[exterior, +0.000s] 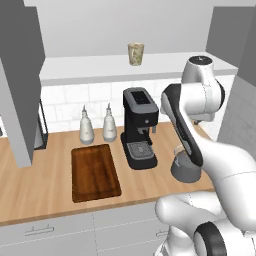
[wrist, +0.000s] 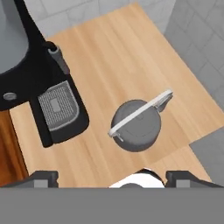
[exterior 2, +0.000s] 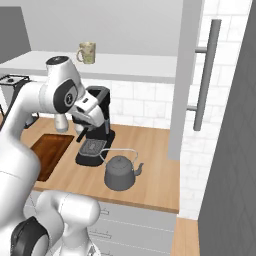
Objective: Pick the kettle from the counter and place it on the tray. Then pick the mug from the cabinet and place it on the tray. Then close the cabinet doors.
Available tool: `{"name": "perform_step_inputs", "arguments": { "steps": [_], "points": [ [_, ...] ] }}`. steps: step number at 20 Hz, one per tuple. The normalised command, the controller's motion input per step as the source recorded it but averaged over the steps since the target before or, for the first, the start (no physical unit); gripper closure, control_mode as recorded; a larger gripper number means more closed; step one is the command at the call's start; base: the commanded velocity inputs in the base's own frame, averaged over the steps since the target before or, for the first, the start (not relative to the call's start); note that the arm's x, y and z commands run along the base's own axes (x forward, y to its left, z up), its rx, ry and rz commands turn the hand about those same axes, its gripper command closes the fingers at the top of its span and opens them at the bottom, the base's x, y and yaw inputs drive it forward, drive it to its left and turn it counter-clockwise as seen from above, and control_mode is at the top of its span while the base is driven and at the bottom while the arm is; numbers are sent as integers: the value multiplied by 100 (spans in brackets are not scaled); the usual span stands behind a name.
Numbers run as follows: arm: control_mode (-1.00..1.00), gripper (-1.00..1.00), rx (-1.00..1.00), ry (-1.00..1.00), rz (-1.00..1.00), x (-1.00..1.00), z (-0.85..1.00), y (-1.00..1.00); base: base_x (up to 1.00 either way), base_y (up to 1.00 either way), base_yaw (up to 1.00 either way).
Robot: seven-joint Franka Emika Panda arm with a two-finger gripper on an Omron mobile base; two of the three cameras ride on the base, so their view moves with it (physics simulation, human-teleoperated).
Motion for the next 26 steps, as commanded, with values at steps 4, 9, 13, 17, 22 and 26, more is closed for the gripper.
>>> {"name": "perform_step_inputs", "arguments": {
  "steps": [4,9,13,17,22,26],
  "points": [
    [-100,-100,0,0,-1,0,0,-4,0,0,0],
    [-100,-100,5,0,-5,0,-23,-8,0,0,0],
    [-100,-100,6,0,-12,7,-44,-35,0,0,0],
    [-100,-100,2,0,-12,9,-41,-33,0,0,0],
    [-100,-100,0,0,-14,28,-41,-9,0,0,0],
    [-100,-100,2,0,-13,28,-31,0,0,0,0]
  ]
}}
